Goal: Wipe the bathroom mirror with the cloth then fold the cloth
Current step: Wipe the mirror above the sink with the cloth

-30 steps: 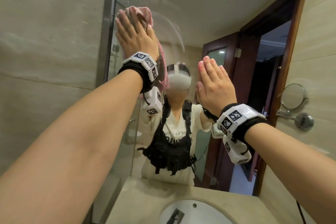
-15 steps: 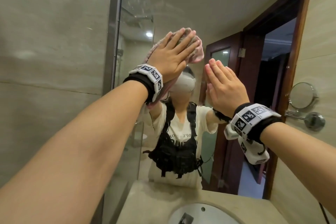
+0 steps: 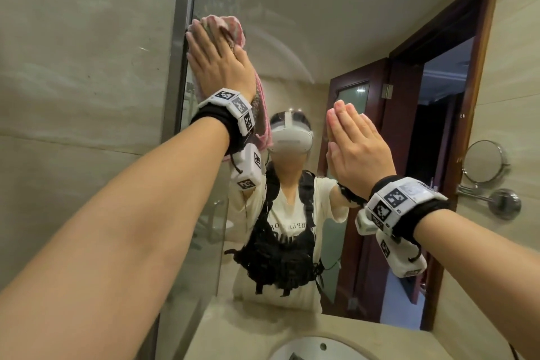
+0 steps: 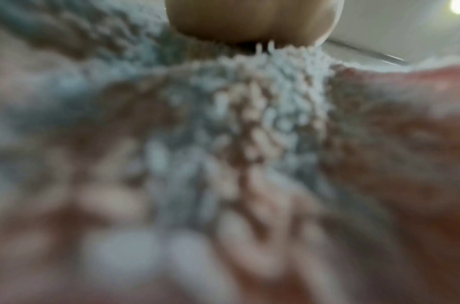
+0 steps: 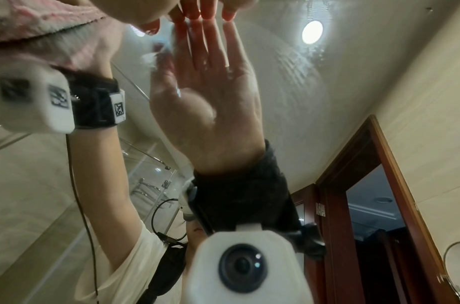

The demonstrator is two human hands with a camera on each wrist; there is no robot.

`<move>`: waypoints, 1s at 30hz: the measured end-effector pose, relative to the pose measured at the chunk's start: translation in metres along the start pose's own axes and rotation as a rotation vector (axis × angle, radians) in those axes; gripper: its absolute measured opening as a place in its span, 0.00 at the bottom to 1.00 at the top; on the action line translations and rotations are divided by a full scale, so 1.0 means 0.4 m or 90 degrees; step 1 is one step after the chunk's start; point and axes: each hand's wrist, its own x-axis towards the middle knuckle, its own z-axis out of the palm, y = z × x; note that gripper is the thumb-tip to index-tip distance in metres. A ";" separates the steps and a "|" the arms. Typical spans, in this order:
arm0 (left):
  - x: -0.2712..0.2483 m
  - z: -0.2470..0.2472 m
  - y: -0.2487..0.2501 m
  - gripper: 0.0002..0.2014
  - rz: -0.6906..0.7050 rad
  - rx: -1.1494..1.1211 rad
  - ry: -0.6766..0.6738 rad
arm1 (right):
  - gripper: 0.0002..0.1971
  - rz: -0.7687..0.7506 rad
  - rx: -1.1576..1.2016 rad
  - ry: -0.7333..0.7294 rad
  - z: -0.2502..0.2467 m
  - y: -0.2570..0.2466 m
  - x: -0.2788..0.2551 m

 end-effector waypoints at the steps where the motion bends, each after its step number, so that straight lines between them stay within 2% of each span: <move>1: 0.001 0.001 0.001 0.30 0.009 0.003 0.002 | 0.26 -0.003 -0.001 -0.001 0.001 0.002 -0.001; 3: 0.007 0.003 0.003 0.30 0.091 0.019 -0.002 | 0.26 -0.010 -0.004 -0.003 0.000 0.005 0.000; 9: -0.001 0.011 0.032 0.29 0.480 0.065 -0.076 | 0.26 -0.006 0.007 -0.004 -0.005 0.003 0.000; 13: -0.005 0.008 0.021 0.29 0.555 0.103 -0.112 | 0.25 -0.018 0.007 -0.011 -0.015 0.006 0.002; 15: 0.000 0.001 0.024 0.29 0.547 0.107 -0.134 | 0.25 -0.017 0.007 -0.012 -0.017 0.003 0.003; 17: 0.002 -0.004 0.031 0.29 0.501 0.096 -0.135 | 0.25 -0.012 0.010 -0.008 -0.017 0.001 0.004; 23: 0.021 -0.013 0.009 0.31 0.184 0.019 -0.078 | 0.26 -0.002 0.014 -0.027 -0.019 -0.005 0.003; 30: 0.014 -0.015 0.014 0.31 0.053 0.008 -0.023 | 0.26 -0.012 -0.018 -0.040 -0.018 -0.004 0.004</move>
